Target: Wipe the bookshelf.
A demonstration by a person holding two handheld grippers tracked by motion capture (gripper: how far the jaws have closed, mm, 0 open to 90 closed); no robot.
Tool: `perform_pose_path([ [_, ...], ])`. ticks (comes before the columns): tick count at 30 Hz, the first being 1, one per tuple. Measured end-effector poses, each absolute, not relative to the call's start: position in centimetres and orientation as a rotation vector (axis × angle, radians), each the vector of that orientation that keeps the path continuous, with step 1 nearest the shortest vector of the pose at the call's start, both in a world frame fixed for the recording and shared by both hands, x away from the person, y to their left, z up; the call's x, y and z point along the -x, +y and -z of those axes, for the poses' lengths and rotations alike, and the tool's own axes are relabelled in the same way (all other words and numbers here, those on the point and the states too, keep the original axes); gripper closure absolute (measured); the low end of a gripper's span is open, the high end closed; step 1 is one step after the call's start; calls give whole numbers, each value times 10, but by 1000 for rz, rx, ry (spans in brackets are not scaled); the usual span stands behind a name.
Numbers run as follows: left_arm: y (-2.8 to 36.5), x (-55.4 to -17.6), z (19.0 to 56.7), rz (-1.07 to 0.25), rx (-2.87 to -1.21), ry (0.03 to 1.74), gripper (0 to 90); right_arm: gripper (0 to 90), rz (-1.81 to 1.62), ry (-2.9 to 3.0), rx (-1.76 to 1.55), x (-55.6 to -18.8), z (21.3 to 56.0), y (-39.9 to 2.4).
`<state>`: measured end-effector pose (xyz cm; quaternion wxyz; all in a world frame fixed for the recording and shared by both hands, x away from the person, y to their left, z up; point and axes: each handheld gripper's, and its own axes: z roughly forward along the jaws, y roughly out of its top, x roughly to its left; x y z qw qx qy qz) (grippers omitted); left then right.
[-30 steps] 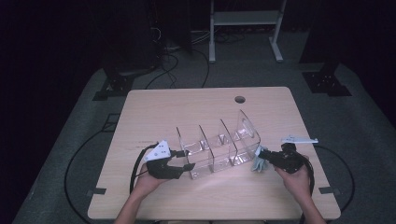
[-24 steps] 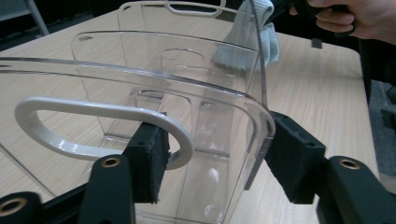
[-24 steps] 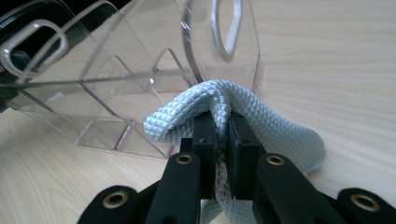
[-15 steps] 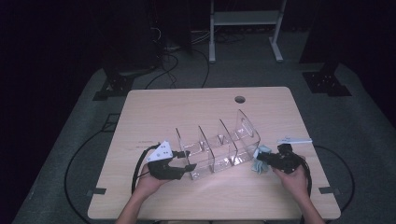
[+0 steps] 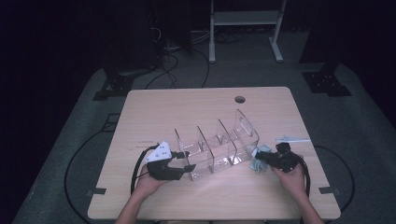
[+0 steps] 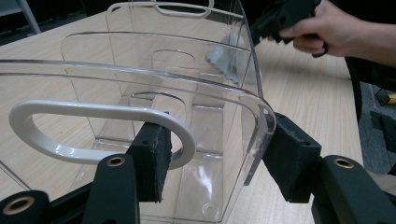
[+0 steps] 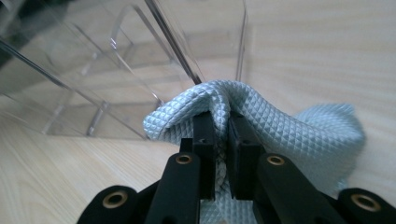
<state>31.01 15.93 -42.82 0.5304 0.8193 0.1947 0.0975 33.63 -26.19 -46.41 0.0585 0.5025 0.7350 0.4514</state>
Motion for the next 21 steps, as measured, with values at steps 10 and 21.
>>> perform_pose_path([
  [10, 159, -310, 429, -234, -1952, 466, 448, 828, -1361, 2248, -1540, -336, 471, -261],
  [21, 159, -310, 429, -234, -1950, 467, 448, 828, -1322, 2268, -1563, -338, 479, -258],
])
